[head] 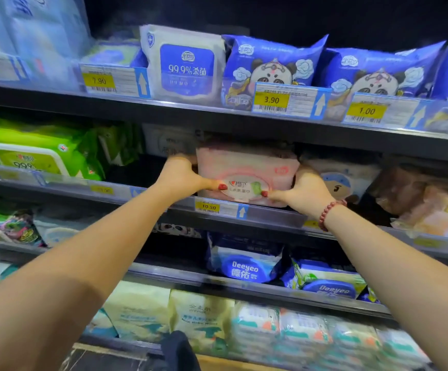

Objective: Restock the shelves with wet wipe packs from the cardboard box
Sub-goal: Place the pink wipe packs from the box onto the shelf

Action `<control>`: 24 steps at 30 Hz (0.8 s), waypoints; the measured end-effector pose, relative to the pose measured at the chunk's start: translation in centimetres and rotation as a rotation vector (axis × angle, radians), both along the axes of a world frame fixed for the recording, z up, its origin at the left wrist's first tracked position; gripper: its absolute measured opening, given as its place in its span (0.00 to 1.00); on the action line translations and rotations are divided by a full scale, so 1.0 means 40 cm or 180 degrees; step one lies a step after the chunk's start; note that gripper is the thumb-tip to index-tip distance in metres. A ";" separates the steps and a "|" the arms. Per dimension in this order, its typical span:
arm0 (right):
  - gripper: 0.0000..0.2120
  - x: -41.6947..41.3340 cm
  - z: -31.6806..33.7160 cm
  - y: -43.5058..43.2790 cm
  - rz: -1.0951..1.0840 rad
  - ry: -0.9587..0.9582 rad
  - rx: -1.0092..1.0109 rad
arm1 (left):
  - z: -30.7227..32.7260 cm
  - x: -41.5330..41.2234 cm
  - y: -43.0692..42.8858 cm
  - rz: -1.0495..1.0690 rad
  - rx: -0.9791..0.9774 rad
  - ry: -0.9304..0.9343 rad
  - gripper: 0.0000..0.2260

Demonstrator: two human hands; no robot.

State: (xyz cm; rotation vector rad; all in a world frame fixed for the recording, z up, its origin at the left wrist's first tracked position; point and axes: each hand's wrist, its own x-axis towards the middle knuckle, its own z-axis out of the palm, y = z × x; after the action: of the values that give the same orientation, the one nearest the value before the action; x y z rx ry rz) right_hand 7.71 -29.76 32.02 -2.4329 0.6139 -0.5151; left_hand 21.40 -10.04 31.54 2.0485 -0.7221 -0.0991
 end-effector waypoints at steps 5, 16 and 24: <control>0.22 -0.001 -0.016 -0.018 -0.0180 0.0060 0.0258 | -0.016 -0.005 -0.013 0.0041 0.0369 -0.0540 0.32; 0.23 -0.101 0.032 -0.020 -0.0127 -0.0305 0.0037 | 0.005 -0.049 0.039 0.0204 0.0716 -0.0920 0.22; 0.28 -0.291 0.000 0.032 0.0231 -0.0058 -0.1469 | -0.008 -0.222 0.114 0.0128 0.0738 -0.1656 0.20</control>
State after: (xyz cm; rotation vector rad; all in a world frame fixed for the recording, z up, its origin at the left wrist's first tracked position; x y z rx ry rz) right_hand -3.93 -28.46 32.00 -2.8646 0.4309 -0.7118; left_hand 12.51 -5.49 31.22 2.3362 -1.0217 0.4051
